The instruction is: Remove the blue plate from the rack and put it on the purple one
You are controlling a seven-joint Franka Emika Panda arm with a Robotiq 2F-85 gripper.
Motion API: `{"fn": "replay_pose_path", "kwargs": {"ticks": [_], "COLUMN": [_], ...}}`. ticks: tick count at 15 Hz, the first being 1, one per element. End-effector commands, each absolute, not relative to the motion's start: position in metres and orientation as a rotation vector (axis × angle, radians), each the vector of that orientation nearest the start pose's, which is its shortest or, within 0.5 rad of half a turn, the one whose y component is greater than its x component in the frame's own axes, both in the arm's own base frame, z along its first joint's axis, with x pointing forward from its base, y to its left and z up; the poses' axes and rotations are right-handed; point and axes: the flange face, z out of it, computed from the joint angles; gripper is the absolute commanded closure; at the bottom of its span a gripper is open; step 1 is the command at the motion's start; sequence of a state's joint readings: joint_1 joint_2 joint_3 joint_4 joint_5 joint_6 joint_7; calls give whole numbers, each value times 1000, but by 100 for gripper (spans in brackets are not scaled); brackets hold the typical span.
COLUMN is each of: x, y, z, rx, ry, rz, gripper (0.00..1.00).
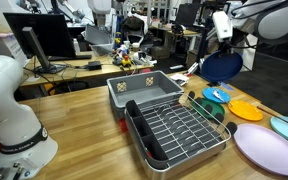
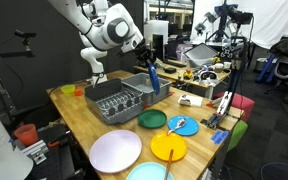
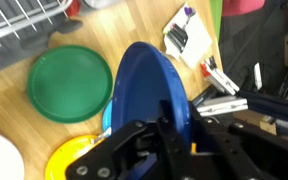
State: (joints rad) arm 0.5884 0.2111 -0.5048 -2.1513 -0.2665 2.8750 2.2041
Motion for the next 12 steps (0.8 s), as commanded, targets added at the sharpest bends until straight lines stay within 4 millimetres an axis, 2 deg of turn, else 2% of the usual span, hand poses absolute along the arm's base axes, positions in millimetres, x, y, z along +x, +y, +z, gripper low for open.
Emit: {"fn": "replay_pose_path", "kwargs": {"ticks": [1,4,7,9,12], "x": [597,585,570,566,563], "y": [70,99,125,129,121], "z": [393,391,380,368,342], "rx": [-1583,-1642,-1755,-1842,-2012], "ry": [2311,2427,2561,2654,2775], "rz": [-799,-950,-986,-973,-876], "gripper": [95,95,95,95,95]}}
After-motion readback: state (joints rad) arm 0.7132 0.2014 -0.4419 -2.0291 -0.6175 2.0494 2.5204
